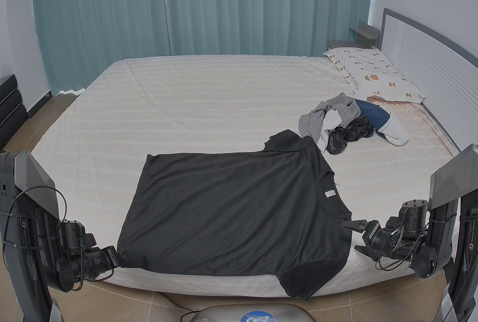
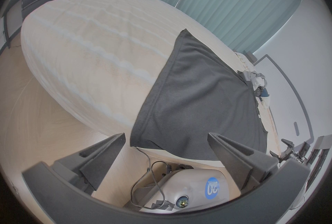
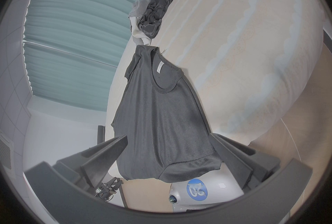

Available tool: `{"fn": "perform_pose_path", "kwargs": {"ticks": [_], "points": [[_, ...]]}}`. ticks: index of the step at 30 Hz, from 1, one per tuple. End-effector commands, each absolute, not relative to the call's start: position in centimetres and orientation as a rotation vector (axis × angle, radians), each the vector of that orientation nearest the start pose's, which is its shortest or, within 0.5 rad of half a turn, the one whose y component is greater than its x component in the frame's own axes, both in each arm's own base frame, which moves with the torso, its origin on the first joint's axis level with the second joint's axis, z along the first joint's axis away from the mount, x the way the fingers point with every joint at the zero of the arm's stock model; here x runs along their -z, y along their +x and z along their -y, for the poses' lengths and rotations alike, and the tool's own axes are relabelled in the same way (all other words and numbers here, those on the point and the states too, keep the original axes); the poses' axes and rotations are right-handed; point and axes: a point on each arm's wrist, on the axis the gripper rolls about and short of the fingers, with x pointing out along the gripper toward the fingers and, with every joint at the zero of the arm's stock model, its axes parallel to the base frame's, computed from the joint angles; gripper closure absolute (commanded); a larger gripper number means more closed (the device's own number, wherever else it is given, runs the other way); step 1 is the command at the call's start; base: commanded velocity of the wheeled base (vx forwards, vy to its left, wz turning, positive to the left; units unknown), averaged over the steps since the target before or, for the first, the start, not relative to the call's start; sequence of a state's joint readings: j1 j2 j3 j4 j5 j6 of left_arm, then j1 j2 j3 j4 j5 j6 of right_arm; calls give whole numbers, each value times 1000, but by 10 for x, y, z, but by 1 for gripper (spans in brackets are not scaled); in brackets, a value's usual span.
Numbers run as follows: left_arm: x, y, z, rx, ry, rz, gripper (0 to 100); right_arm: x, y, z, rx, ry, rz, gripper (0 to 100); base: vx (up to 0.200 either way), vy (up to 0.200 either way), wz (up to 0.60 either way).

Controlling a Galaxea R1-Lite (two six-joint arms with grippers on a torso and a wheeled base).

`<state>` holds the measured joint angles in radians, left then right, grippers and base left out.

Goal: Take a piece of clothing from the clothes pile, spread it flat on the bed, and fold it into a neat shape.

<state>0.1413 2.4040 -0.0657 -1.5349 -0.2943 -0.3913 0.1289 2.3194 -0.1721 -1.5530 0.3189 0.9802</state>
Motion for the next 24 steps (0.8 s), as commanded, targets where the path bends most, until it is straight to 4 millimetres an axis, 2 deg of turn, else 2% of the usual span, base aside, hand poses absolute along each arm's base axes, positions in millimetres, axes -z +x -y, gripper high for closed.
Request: {"fn": "perform_pose_path", "kwargs": {"ticks": [1,24], "points": [[51,224,-24,-13,-542,-818,0,24,254,-40,-113,990,-757,0,0,0,0],[59,228,-14,-18,-474,-835,0,24,254,-40,-114,990,-755,0,0,0,0]]}}
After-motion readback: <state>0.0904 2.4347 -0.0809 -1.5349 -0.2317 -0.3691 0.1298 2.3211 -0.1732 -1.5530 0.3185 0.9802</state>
